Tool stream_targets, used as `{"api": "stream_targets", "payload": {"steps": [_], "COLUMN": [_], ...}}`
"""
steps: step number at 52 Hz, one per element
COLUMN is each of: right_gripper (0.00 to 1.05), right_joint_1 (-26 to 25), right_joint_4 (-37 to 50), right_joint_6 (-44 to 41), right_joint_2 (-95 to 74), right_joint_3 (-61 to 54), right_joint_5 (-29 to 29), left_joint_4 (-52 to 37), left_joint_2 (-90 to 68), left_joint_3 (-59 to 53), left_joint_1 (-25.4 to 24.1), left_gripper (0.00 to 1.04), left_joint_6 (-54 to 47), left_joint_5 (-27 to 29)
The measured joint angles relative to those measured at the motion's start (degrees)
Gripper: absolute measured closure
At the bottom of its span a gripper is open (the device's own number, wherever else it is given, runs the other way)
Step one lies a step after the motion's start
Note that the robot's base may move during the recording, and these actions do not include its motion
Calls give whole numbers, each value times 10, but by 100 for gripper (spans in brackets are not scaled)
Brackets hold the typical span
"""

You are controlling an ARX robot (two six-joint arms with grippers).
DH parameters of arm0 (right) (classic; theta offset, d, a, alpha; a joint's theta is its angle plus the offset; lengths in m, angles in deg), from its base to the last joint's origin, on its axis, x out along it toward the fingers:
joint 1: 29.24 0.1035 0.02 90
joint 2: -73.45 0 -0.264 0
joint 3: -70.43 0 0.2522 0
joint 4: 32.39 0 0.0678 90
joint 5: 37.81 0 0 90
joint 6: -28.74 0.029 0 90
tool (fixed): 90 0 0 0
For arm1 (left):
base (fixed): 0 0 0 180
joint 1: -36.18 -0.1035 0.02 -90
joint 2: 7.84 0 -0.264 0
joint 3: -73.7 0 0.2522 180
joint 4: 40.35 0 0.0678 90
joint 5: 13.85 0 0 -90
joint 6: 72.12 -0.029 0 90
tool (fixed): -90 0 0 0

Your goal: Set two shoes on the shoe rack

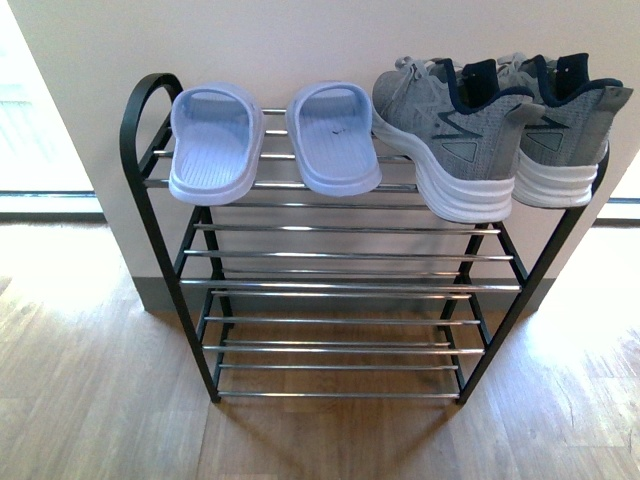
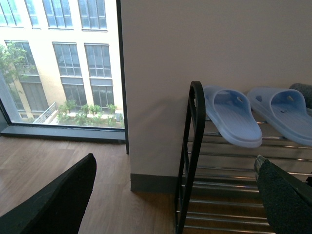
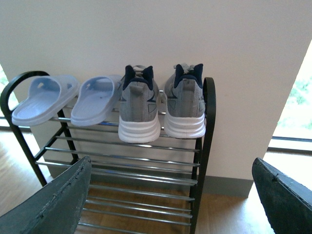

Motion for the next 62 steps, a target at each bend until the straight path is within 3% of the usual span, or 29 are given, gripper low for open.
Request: {"api": "stream_targets", "payload": {"steps": [62], "right_gripper": [9], "right_joint_1": [0], "right_joint_4": [0], "right_joint_6": [0], "right_joint_2": [0], "right_joint_3": [0], "right_joint_5": [0], "left_joint_4": [0], "left_joint_2": [0], "left_joint_3": [0], "left_joint_1": [0], "left_gripper": [9], "left_joint_6": [0], "left_joint_5": [0]}}
